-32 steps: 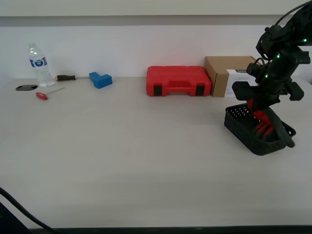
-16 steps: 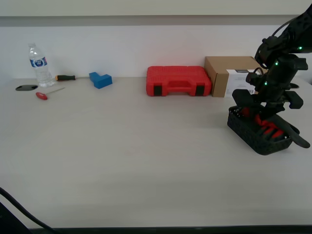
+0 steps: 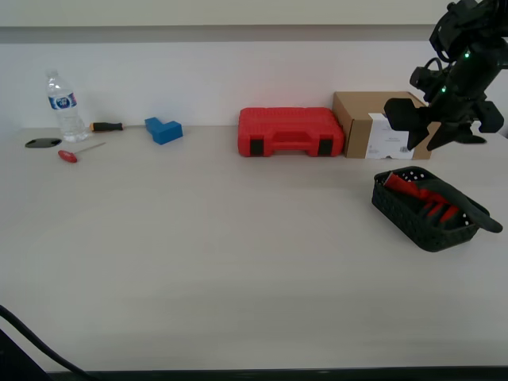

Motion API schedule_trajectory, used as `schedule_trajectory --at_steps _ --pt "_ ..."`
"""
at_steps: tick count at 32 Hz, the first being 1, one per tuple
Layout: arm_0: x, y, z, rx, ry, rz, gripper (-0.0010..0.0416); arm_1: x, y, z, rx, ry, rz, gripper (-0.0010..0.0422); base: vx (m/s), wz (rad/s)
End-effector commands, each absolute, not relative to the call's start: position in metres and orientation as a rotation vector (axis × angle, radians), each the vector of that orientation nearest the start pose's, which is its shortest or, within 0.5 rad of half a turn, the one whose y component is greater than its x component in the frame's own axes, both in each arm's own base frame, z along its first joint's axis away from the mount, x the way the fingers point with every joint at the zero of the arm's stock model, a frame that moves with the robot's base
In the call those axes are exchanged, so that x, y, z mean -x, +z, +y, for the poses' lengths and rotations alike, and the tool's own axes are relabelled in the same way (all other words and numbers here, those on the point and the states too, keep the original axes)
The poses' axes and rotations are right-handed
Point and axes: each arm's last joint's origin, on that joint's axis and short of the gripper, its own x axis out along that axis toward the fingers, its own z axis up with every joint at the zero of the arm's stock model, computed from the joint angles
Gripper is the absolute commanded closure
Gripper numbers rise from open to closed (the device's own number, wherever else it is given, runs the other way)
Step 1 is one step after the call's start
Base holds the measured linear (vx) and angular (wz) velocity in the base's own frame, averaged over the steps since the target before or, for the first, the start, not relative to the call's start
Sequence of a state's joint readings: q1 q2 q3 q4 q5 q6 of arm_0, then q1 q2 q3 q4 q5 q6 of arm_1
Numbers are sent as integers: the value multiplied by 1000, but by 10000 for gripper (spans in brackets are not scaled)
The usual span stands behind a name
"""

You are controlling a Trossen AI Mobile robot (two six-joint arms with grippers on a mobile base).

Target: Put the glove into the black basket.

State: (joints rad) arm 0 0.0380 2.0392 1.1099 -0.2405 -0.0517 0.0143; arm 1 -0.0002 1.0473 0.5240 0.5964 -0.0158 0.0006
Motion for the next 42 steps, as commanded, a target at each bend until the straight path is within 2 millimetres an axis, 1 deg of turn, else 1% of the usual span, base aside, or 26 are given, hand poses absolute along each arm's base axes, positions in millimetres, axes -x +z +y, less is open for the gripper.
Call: schedule_trajectory --at_steps 1,42 --pt "-369 87 16 -20 70 1185 232 -227 269 0 0 16 -76 412 0 0" --pt "-371 88 16 -20 70 1171 232 -227 269 0 0 16 -76 412 0 0"
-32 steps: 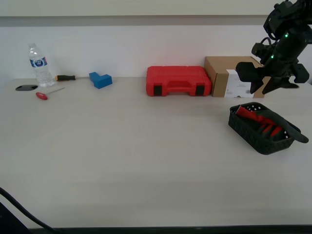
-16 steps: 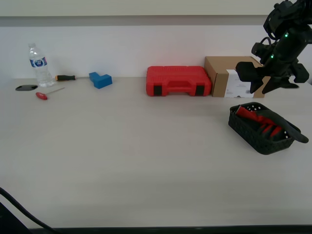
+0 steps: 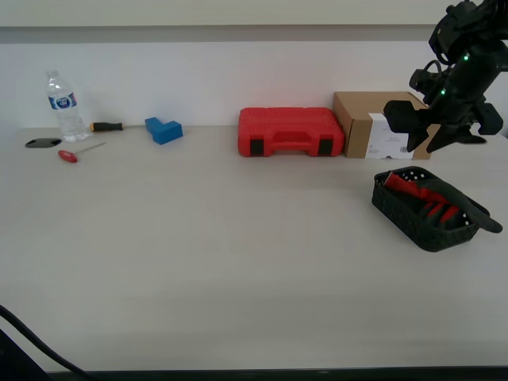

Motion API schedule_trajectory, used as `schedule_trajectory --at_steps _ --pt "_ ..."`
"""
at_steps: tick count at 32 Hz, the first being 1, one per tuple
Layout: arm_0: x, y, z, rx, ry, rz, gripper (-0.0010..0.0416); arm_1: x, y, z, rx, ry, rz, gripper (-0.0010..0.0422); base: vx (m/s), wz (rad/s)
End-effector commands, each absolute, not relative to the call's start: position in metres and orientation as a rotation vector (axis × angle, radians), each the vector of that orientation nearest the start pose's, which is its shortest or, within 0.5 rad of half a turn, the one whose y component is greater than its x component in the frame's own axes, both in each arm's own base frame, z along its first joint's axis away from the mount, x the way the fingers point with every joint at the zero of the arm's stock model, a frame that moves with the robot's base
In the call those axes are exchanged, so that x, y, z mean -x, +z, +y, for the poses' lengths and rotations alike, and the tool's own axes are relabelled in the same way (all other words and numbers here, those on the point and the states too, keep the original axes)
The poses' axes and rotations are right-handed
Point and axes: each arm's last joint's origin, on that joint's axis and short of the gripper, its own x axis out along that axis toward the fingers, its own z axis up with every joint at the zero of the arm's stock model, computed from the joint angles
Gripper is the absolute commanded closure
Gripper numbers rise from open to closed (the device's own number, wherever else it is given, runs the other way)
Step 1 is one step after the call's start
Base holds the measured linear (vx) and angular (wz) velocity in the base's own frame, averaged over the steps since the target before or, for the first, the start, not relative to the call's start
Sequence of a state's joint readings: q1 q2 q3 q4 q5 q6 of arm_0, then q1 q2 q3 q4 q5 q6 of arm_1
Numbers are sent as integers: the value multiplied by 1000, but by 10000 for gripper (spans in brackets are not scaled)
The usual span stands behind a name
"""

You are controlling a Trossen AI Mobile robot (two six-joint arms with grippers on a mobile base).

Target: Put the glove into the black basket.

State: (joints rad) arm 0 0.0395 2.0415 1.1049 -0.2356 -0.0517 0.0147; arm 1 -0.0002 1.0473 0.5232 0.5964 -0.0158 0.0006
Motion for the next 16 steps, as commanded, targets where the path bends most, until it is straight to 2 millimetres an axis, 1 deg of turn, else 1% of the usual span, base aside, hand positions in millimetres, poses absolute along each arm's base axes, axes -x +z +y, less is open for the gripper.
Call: schedule_trajectory --at_steps 1,16 --pt "-371 88 16 -20 70 1171 232 -227 269 0 0 16 -76 412 0 0" --pt "-371 88 16 -20 70 1170 232 -227 269 0 0 15 -76 412 0 0"
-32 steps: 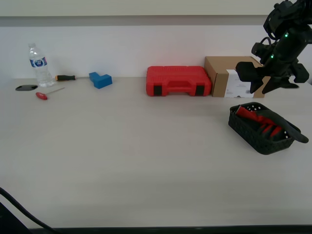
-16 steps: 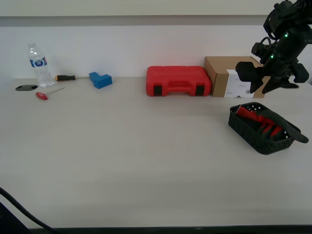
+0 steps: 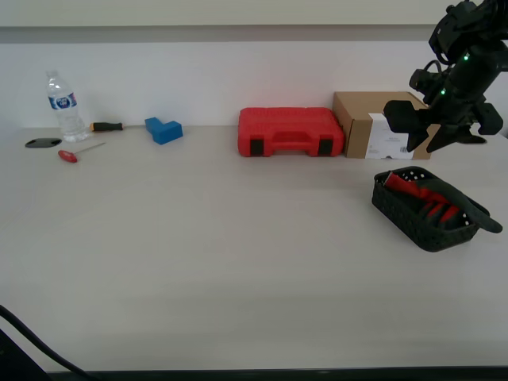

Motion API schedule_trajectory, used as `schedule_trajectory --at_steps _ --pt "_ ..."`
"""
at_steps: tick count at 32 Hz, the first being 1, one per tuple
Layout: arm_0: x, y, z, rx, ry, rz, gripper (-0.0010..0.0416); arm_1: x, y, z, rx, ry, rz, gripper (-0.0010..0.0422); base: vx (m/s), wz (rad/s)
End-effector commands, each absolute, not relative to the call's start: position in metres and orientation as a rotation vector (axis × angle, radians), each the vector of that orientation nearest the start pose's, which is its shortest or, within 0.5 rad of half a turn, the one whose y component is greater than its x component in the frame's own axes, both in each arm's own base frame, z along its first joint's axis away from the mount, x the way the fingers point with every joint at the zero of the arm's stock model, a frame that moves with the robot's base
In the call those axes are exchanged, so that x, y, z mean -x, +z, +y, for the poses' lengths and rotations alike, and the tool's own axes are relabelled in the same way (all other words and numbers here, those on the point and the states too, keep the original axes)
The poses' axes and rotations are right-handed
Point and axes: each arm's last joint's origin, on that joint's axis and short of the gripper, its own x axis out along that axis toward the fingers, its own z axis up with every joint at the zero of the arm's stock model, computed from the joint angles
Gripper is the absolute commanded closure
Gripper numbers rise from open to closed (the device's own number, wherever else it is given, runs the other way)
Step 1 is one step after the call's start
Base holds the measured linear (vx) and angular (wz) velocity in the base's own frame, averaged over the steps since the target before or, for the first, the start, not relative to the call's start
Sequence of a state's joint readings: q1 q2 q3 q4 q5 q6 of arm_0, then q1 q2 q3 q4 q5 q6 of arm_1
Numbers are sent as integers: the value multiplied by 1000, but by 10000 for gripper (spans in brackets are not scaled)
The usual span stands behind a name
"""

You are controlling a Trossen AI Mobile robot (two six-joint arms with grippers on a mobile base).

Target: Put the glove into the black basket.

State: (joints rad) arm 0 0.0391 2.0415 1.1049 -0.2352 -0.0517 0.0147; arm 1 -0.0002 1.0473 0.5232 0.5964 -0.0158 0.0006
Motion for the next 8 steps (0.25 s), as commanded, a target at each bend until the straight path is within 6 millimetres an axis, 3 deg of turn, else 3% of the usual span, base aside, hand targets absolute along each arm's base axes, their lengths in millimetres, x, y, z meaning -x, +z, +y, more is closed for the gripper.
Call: schedule_trajectory --at_steps 1,8 --pt "-371 88 16 -20 70 1170 232 -227 269 0 0 16 -76 412 0 0" --pt "-371 88 16 -20 70 1170 232 -227 269 0 0 16 -76 412 0 0"
